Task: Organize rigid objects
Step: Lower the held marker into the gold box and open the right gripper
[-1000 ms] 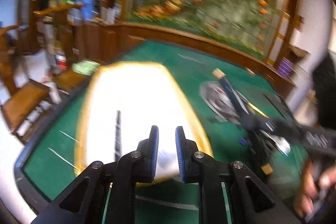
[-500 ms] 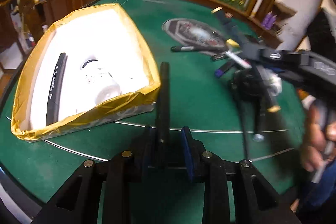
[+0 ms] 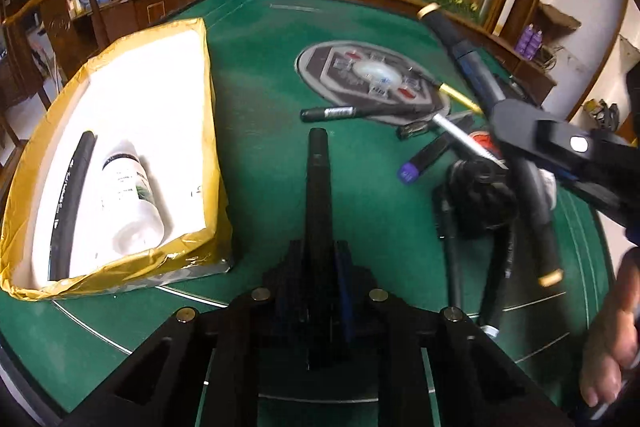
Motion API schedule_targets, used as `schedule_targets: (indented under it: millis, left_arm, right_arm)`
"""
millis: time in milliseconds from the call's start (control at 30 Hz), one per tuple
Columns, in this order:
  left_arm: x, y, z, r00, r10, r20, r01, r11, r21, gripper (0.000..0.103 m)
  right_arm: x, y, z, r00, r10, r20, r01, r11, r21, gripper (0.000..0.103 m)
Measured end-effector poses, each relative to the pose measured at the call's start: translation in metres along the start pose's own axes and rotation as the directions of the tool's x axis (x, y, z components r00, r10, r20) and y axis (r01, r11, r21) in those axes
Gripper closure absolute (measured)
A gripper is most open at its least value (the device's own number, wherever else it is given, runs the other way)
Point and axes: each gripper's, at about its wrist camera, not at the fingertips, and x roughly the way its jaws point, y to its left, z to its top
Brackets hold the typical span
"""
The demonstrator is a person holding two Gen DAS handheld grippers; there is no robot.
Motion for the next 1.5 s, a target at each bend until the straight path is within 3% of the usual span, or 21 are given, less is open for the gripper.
schedule_targets:
  millis: [333, 667, 933, 1133, 1300, 1500]
  left_arm:
    - [-0.058, 0.027, 0.005, 0.989, -0.02, 0.144, 0.028, 0.998, -0.058, 0.088]
    - [-0.086, 0.106, 0.019, 0.974, 0.082, 0.212, -0.047, 0.985, -0.166, 0.088]
    - [-0.05, 0.151, 0.037, 0.984, 0.086, 0.153, -0.047, 0.968, -0.248, 0.088]
    - [-0.03, 0.157, 0.04, 0.988, 0.115, 0.101, -0.084, 0.959, -0.272, 0.088]
    - [-0.019, 0.153, 0.037, 0.992, 0.109, 0.069, -0.088, 0.963, -0.254, 0.088]
    - [-0.012, 0.155, 0.033, 0.992, 0.116, 0.048, -0.1, 0.96, -0.26, 0.088]
  right_arm:
    - [0.01, 0.003, -0.001, 0.999, 0.027, -0.03, -0.027, 1.0, 0.014, 0.089]
    - [0.043, 0.06, 0.016, 0.993, 0.062, -0.102, -0.066, 0.997, -0.04, 0.089]
    - [0.127, 0.107, 0.046, 0.979, 0.021, -0.204, -0.031, 0.998, -0.047, 0.089]
    - [0.19, 0.105, 0.05, 0.954, -0.13, -0.269, 0.115, 0.991, -0.071, 0.089]
    - [0.212, 0.101, 0.044, 0.932, -0.193, -0.306, 0.171, 0.981, -0.095, 0.089]
    - [0.214, 0.103, 0.047, 0.922, -0.245, -0.3, 0.208, 0.967, -0.149, 0.089]
